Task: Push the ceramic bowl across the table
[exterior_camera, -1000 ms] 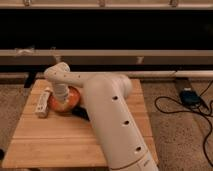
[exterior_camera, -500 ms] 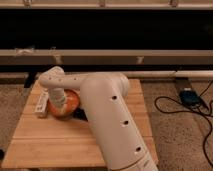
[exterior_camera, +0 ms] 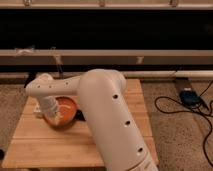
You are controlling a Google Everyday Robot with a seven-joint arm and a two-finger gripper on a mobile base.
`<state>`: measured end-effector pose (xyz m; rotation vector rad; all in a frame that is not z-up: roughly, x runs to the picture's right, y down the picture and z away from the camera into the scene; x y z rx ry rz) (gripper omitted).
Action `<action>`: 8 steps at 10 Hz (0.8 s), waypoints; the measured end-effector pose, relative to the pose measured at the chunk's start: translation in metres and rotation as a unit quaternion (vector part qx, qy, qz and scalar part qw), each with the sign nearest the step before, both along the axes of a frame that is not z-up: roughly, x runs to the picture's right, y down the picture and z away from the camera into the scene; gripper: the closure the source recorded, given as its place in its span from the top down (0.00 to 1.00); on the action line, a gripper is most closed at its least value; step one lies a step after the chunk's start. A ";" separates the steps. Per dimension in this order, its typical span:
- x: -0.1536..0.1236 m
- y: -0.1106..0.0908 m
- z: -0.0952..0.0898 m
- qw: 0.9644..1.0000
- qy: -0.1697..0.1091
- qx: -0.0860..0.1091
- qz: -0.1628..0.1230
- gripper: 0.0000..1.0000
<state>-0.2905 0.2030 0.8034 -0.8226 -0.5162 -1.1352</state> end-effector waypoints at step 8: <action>0.002 0.026 -0.055 0.994 -0.072 -0.027 -0.077 0.00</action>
